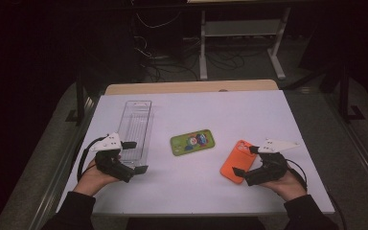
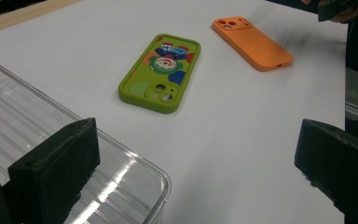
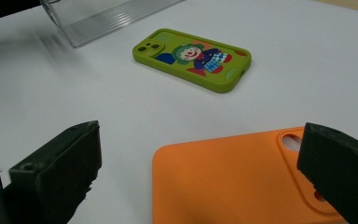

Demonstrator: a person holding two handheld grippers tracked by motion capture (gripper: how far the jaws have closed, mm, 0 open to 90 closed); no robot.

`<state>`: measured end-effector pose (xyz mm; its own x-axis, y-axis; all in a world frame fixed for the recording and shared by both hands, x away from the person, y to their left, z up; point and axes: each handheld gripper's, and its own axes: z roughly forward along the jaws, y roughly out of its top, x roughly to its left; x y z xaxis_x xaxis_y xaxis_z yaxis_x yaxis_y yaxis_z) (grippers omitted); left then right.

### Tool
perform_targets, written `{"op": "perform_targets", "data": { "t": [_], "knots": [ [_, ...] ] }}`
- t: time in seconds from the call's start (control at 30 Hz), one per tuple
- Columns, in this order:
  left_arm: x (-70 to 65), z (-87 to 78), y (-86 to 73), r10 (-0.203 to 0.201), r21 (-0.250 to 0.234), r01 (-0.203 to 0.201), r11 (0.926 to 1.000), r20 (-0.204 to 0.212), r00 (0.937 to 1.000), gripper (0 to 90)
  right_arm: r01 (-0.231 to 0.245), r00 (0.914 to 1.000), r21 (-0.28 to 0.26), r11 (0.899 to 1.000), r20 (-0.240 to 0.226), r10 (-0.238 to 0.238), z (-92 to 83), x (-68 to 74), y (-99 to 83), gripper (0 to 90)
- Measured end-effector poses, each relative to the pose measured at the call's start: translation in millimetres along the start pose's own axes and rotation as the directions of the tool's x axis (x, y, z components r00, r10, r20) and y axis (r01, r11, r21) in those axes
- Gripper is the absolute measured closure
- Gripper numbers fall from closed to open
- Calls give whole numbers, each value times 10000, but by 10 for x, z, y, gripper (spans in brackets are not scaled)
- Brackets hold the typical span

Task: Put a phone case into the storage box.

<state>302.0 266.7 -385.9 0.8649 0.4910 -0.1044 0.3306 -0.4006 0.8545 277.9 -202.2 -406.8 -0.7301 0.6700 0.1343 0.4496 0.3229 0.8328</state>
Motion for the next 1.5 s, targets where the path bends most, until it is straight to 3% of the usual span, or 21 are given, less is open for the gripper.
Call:
{"op": "perform_targets", "data": {
  "t": [0.53,0.83,0.97,1.27,1.5],
  "knots": [
    [-8,-5,1,-19,-29,19,10000,35,10000,0,-81,9998,257,9996,170,77,44,-31,128,0],
    [-13,9,2,-20,-64,20,10000,12,10000,0,-24,10000,596,9982,56,21,172,-71,256,74],
    [-7,8,2,7,-55,-7,10000,23,10000,0,-74,9999,881,9961,138,62,249,-84,323,138],
    [-1,5,2,44,-29,-44,10000,13,10000,0,-55,9997,1599,9871,-233,94,444,-35,455,296],
    [1,9,1,51,-17,-51,10000,2,10000,0,-96,9987,2346,9720,-473,213,633,-4,483,504]
  ]
}}
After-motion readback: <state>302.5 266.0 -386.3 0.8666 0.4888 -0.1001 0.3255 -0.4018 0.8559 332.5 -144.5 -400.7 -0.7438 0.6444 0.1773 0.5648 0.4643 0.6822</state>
